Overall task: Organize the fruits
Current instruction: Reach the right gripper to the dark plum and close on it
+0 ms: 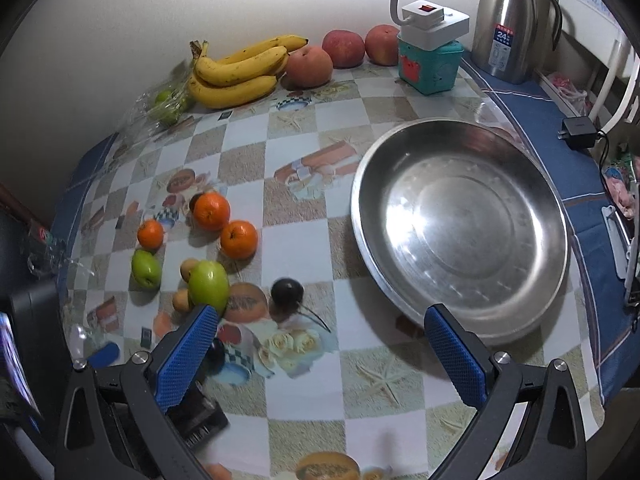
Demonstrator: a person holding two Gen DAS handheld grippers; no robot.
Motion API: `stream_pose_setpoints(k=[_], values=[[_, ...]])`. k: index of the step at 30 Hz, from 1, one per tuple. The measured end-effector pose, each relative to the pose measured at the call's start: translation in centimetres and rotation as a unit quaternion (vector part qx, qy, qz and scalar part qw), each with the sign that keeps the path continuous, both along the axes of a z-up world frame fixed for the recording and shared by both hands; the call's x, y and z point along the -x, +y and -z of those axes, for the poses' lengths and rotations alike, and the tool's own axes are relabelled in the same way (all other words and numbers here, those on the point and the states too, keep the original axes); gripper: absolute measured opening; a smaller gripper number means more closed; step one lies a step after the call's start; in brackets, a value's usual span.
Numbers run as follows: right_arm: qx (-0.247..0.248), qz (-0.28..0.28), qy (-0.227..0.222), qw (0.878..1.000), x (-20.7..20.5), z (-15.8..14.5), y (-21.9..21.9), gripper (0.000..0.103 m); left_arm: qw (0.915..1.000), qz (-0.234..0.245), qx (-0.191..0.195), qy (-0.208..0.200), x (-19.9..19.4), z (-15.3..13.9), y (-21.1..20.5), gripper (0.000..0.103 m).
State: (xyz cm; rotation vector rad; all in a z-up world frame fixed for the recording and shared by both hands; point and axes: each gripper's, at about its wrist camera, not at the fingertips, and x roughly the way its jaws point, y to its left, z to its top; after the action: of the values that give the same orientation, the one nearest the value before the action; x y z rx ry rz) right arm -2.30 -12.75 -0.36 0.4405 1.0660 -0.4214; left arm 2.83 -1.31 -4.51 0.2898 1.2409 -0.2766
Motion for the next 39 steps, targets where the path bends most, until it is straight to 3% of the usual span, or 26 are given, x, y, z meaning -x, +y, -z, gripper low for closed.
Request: stream_pose_setpoints(k=[6, 19, 24, 29, 33, 39], values=[[0.004, -0.009, 0.018, 1.000, -2.4, 1.1, -0.2, 0.103, 0.9998, -0.005, -0.001, -0.022, -0.9, 0.3, -0.4, 0.103], [0.012, -0.057, 0.013, 0.998, -4.0, 2.4, -0.4, 0.103, 0.9998, 0.014, 0.008, -0.007, -0.7, 1.2, -0.9, 0.103], [0.016, -0.072, 0.006, 0.997, -3.7, 2.2, 0.0, 0.090, 0.9994, -0.001, 0.029, 0.017, -0.8, 1.6, -0.2, 0.103], [-0.006, -0.088, 0.015, 0.996, -3.9, 3.1, 0.2, 0.069, 0.9983, -0.005, 0.047, 0.036, -0.8, 1.7, 0.0, 0.092], [-0.023, -0.099, 0.029, 0.994, -3.9, 4.3, 0.5, 0.057, 0.9970, 0.001, 0.057, 0.052, -0.7, 2.0, -0.3, 0.077], [-0.020, -0.111, 0.045, 0.993, -4.3, 5.5, 1.0, 0.045, 0.9938, 0.001, 0.081, 0.076, -0.6, 2.3, -0.5, 0.055]])
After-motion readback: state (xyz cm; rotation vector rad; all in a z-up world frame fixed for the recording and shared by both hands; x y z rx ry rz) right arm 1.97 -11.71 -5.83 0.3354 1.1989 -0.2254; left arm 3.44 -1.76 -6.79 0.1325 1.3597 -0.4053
